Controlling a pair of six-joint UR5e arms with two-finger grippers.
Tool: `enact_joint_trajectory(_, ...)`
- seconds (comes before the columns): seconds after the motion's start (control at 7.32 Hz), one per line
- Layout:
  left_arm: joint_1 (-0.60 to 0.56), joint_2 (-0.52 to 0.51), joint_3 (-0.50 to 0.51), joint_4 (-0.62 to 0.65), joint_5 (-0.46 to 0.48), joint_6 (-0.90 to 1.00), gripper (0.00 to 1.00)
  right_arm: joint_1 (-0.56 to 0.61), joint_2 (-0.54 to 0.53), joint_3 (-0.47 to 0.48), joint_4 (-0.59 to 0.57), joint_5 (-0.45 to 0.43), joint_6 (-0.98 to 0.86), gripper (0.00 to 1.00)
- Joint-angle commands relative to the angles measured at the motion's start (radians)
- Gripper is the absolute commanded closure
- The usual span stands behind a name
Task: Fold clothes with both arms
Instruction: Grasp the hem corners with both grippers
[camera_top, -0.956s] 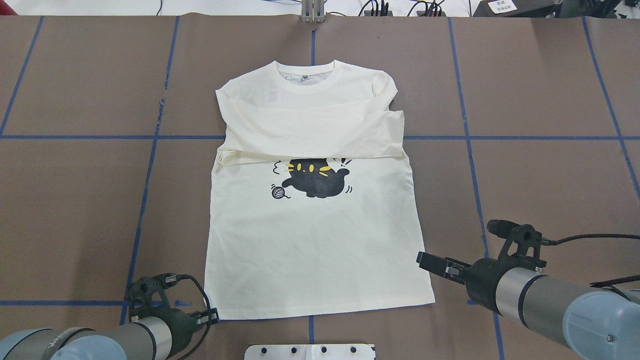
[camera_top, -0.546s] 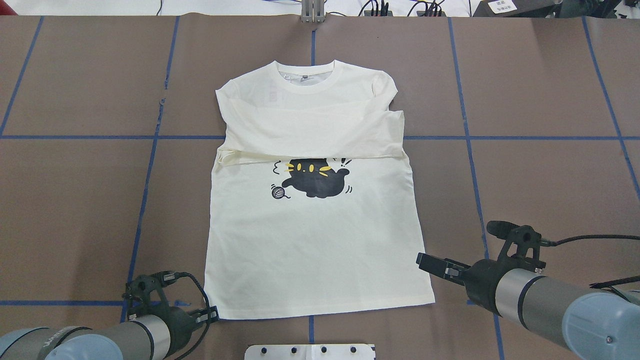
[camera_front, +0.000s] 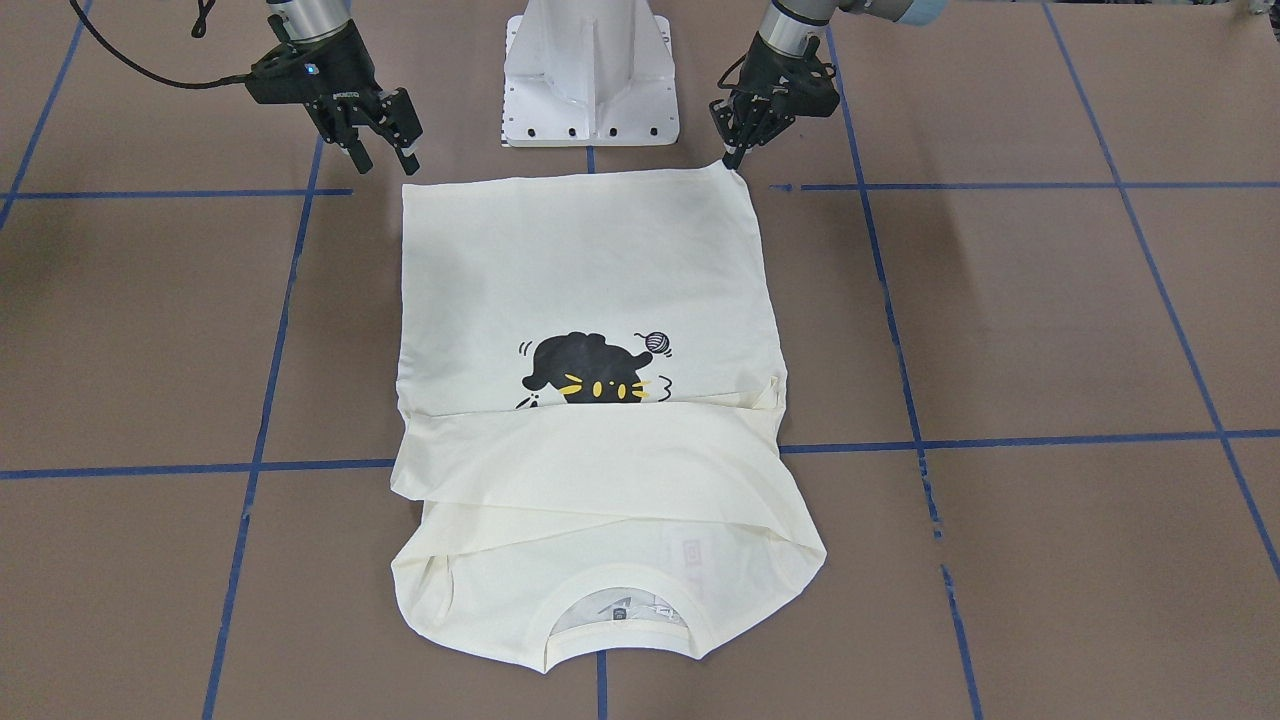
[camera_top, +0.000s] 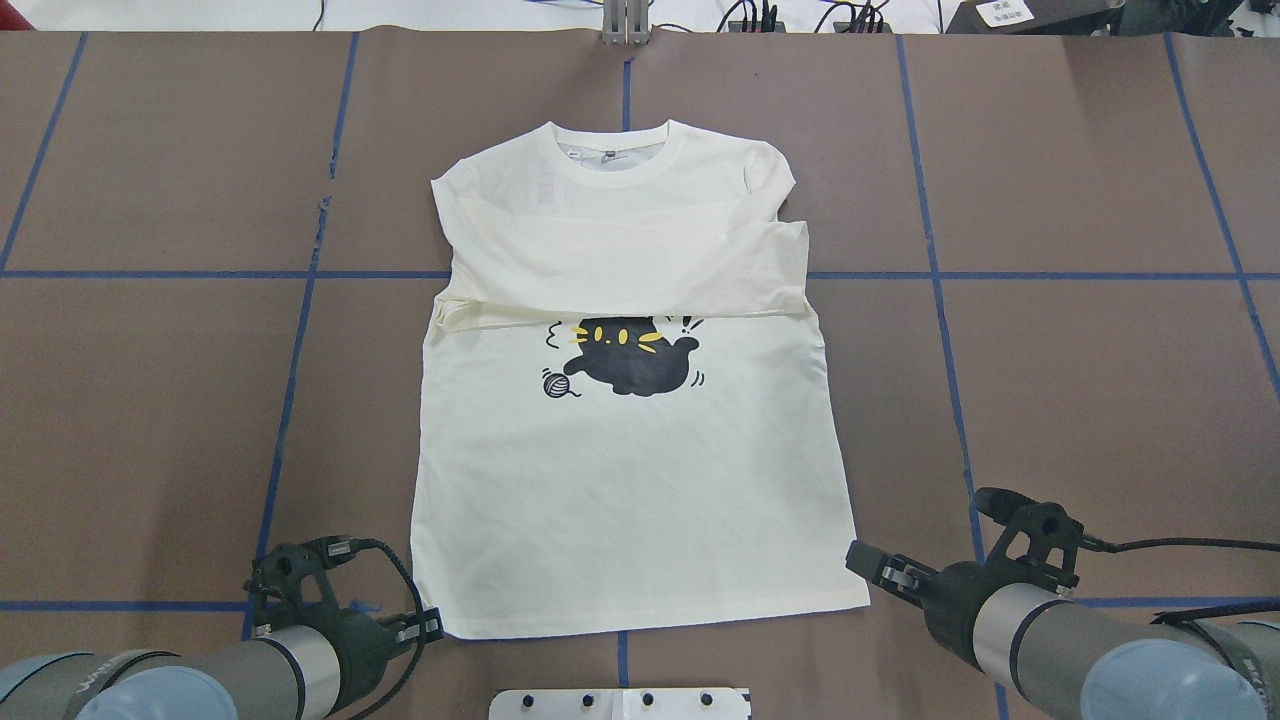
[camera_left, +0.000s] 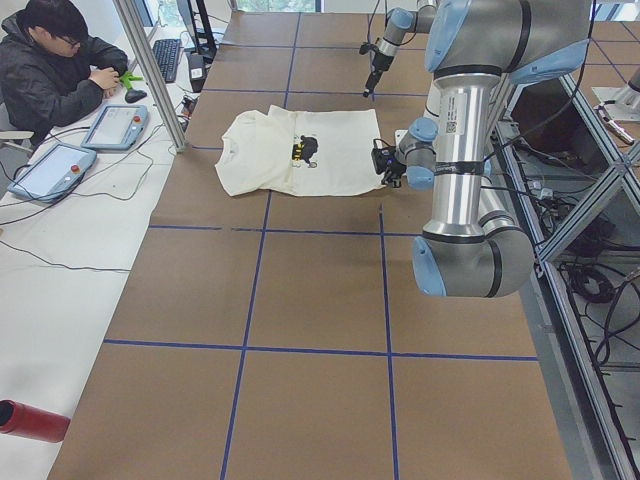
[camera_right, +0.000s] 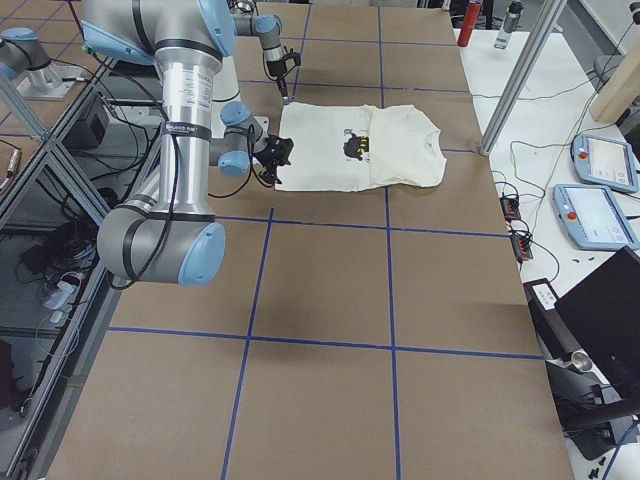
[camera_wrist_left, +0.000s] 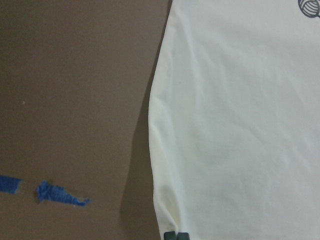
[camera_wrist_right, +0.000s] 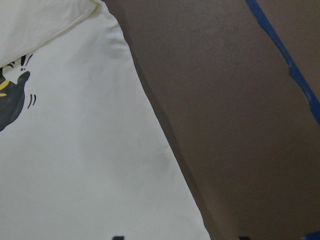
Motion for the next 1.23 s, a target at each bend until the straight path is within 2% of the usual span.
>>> enact_joint_trajectory(0.0, -0.004, 0.001, -0.013, -0.003, 0.007, -0.004, 1.00, -0.051, 0.000, -0.002, -0.045, -0.031, 0.044, 0.24)
enact_joint_trajectory(0.14, -0.004, 0.004, -0.015, -0.002, 0.028, -0.004, 1.00, -0.071, 0.004, -0.002, -0.094, -0.060, 0.074, 0.36)
enact_joint_trajectory(0.27, -0.004, 0.006, -0.016, -0.002, 0.038, -0.004, 1.00, -0.078, 0.012, -0.005, -0.096, -0.065, 0.082, 0.43)
enact_joint_trajectory(0.68, -0.004, 0.010, -0.021, -0.002, 0.073, -0.004, 1.00, -0.092, 0.072, -0.089, -0.095, -0.088, 0.087, 0.44)
enact_joint_trajectory(0.96, -0.004, 0.012, -0.024, -0.002, 0.079, -0.004, 1.00, -0.094, 0.075, -0.106, -0.096, -0.090, 0.087, 0.45)
enact_joint_trajectory(1.09, -0.004, 0.009, -0.024, -0.002, 0.078, -0.004, 1.00, -0.094, 0.076, -0.110, -0.096, -0.090, 0.086, 0.49)
